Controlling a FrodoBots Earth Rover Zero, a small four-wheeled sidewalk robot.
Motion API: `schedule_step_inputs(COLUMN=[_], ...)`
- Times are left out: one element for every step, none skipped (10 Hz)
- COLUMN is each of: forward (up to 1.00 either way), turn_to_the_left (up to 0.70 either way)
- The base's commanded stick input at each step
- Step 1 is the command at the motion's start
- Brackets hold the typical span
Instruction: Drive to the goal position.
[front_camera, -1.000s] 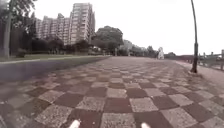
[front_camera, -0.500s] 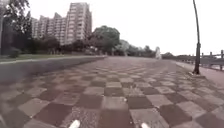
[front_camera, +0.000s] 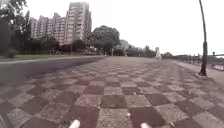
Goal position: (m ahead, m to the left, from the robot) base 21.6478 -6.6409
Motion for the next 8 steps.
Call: schedule_step_inputs(forward=[0.70,0.70,0.70,0.70,0.70,0.70,0.70,0.70], turn_to_the_left=[0.00,0.00,0.00,0.00,0.00,0.00,0.00,0.00])
